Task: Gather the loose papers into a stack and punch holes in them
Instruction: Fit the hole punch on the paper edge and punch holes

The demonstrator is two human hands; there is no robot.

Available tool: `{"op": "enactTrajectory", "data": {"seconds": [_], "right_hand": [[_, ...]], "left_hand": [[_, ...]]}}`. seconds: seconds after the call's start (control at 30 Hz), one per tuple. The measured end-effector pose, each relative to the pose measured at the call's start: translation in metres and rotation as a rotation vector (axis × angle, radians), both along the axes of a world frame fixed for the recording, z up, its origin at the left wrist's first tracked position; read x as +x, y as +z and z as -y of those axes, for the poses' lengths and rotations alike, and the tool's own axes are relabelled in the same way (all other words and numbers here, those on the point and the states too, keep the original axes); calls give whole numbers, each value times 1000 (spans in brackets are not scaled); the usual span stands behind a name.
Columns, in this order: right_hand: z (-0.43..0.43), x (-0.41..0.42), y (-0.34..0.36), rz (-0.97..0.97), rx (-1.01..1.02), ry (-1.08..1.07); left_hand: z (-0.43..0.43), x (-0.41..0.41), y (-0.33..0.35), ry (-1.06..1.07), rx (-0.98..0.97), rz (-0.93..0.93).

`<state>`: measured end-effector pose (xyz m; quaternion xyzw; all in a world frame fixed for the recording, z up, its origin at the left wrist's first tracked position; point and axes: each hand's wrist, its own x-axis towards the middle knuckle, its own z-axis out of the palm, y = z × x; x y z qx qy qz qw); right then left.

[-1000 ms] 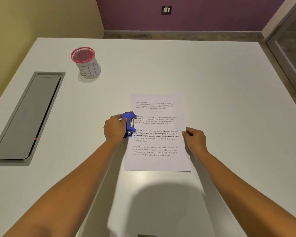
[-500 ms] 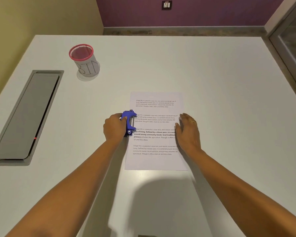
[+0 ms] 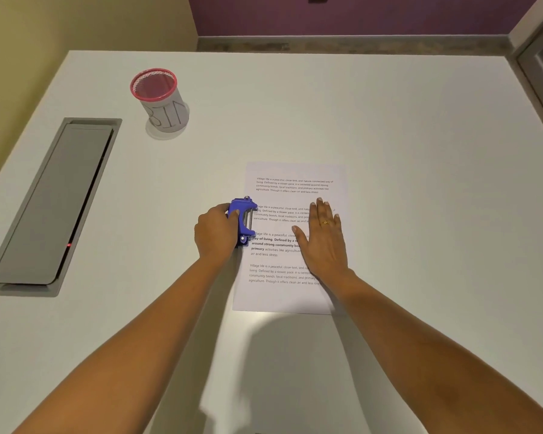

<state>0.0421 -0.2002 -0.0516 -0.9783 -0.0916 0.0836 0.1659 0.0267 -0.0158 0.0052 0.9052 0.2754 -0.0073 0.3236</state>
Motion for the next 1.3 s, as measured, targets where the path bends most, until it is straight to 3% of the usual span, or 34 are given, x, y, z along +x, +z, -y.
{"op": "enactTrajectory", "data": {"seconds": [0.7, 0.8, 0.93, 1.3], "right_hand": [[0, -3, -5, 52, -7, -11], [0, -2, -5, 46, -7, -10], [0, -2, -4, 47, -7, -16], [-1, -2, -3, 52, -10, -17]], "left_hand": [[-6, 17, -3, 10, 161, 35], [-5, 32, -6, -125, 146, 87], [-5, 51, -14, -310, 306, 11], [-8, 60, -32, -365, 413, -26]]}}
